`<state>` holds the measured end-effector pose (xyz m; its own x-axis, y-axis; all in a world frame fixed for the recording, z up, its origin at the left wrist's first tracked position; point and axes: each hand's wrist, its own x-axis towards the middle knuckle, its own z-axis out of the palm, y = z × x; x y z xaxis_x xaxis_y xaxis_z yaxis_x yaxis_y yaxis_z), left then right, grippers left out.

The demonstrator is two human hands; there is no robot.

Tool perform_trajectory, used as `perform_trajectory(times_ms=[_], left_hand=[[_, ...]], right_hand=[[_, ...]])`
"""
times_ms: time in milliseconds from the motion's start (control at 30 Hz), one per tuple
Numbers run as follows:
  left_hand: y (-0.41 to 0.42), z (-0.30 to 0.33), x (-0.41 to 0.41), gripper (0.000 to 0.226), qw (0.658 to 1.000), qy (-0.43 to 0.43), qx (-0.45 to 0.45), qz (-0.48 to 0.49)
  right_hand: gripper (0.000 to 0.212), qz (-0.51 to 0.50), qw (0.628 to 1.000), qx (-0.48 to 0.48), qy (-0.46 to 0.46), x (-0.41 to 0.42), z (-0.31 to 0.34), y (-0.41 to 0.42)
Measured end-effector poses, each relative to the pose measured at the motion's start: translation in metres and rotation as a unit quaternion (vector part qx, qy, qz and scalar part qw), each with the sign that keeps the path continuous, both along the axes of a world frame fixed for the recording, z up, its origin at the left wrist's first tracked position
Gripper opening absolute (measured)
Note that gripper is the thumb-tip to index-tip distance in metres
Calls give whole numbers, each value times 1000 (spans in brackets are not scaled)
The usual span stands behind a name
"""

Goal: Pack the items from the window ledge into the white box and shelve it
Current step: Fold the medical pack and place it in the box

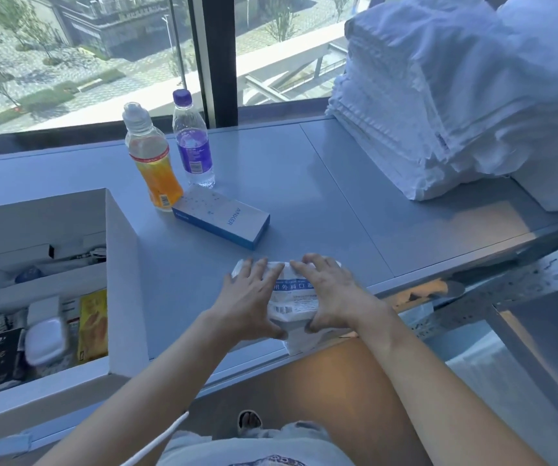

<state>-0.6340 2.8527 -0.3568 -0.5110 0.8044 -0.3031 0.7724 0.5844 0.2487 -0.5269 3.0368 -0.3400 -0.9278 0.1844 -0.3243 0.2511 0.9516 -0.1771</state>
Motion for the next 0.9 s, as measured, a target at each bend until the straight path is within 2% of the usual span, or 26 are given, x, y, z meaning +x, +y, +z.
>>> perform_trajectory(times_ms=[67, 167, 267, 367, 533, 733, 900], left_hand=[[-1, -13, 8, 138, 998, 57, -15, -19], [-7, -28, 16, 125, 995, 100, 8, -15], [-9, -33, 19, 115, 994, 105, 35, -3], [-6, -29, 17, 118, 994, 111, 12, -13], [-4, -11, 3, 119, 992, 109, 1, -57], [-16, -11, 15, 109, 994, 98, 21, -44], [-25, -3, 14, 102, 994, 70, 70, -41]], right_hand=[[133, 0, 999, 40, 18, 11, -14, -12], [127, -25, 997, 53, 51, 24, -36, -26], [117, -56, 994, 36, 91, 29, -44, -29], [115, -58, 992, 33, 111, 30, -44, -29], [111, -35, 994, 20, 101, 31, -33, -22], [122, 4, 998, 8, 66, 33, -20, -19], [109, 15, 996, 0, 83, 28, -5, -22]])
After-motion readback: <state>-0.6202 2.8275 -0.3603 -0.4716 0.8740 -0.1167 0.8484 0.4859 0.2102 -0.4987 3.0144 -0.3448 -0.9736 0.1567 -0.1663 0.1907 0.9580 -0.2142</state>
